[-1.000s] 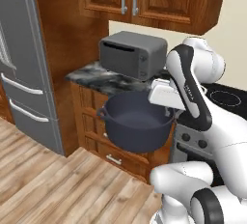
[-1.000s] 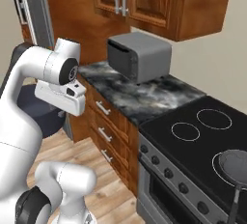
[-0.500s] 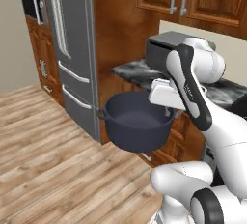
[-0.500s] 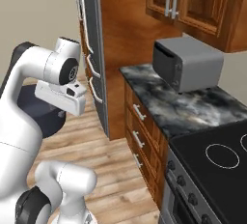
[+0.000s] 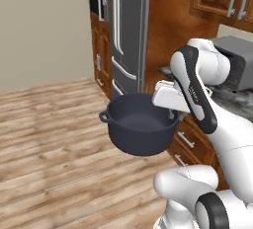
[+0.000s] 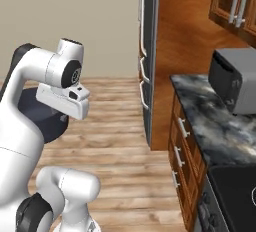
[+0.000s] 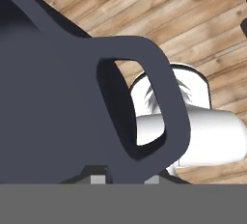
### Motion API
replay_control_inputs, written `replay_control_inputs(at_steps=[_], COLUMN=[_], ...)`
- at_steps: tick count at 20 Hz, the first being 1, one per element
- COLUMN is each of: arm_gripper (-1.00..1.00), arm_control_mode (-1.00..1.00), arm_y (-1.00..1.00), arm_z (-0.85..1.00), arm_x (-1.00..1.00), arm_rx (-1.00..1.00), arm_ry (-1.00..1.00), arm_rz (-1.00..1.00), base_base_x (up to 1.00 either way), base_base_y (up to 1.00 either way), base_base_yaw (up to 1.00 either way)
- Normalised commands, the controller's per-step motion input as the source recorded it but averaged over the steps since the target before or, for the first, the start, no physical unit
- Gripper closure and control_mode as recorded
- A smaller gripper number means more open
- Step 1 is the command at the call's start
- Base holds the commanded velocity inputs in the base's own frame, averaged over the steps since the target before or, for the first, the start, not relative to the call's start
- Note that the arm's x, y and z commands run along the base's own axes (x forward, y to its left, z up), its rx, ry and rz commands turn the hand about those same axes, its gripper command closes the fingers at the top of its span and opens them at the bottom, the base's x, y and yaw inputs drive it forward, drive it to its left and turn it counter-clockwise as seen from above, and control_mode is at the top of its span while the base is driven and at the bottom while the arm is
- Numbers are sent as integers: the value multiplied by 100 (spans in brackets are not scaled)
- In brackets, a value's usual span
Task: Move the pot and pan from the stove into the sink.
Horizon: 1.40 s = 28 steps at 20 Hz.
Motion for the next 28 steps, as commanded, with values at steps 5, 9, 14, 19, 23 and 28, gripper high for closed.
replay_control_inputs(at_steps=[5,9,14,19,23,28], arm_gripper=[100,100,100,100,100,100], arm_control_mode=[100,100,100,100,100,100], arm_y=[0,0,0,0,0,0], arm_z=[0,0,0,0,0,0], arm_x=[0,0,0,0,0,0], arm_rx=[0,0,0,0,0,0], arm_ry=[0,0,0,0,0,0], arm_rz=[0,0,0,0,0,0], base_base_x=[-15,-15,-14,-14,-13,-11], base_base_y=[0,0,0,0,0,0], base_base_yaw=[48,48,49,49,49,49])
